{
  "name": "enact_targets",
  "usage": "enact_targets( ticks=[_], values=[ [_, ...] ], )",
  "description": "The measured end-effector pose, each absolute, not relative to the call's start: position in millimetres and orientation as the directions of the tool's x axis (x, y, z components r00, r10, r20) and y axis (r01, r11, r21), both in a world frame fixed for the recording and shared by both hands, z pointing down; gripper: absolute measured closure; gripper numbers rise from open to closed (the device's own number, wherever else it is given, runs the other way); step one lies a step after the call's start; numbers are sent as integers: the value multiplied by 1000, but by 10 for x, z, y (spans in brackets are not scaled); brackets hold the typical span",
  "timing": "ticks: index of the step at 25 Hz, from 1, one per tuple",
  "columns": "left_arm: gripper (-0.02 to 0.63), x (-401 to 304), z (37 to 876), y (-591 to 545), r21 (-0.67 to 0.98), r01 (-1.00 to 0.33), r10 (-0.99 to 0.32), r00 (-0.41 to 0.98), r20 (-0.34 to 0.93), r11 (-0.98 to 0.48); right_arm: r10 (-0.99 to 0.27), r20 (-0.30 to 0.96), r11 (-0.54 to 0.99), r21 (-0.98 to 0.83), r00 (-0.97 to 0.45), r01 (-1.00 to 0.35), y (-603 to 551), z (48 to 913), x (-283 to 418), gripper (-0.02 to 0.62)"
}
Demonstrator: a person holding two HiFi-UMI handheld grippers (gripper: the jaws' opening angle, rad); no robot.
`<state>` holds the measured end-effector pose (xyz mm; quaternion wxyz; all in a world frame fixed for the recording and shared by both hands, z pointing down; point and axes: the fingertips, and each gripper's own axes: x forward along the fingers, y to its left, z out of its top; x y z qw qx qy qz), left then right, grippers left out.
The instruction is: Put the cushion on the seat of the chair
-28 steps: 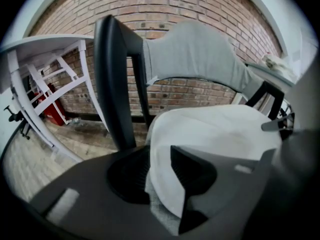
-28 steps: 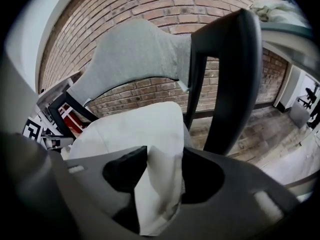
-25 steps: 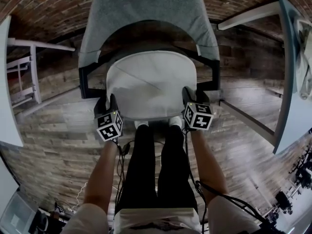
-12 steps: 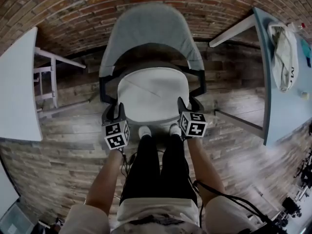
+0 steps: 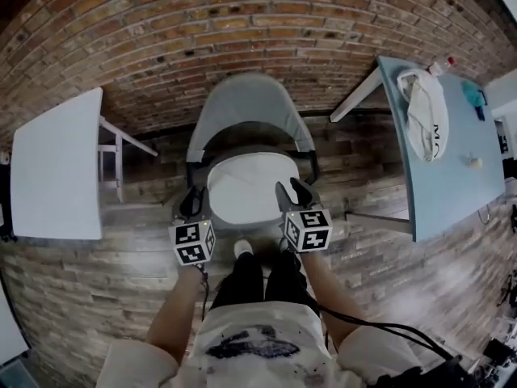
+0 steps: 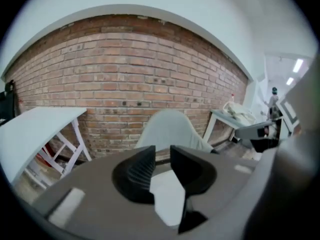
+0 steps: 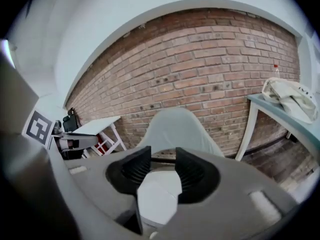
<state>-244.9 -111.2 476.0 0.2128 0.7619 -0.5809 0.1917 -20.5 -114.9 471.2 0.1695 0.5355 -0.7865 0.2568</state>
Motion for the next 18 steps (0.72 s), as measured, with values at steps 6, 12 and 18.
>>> enact_targets(
  ticks=[6, 12, 18],
  values=[
    [563, -2226, 3752, -1132, 74, -944, -855, 322, 407, -320, -819, 403, 351, -209, -408, -913, -1159, 3630, -385, 527],
    [614, -2062, 3080, -1119, 57, -930, -878, 361, 314, -362, -847, 299, 407, -165, -439, -898, -1127, 2818, -478, 594],
    [615, -1830, 2653, -1100, 63, -918, -884, 395, 251, -392, -860, 265, 413, -137, -435, -900, -1059, 2502, -344, 596]
  ],
)
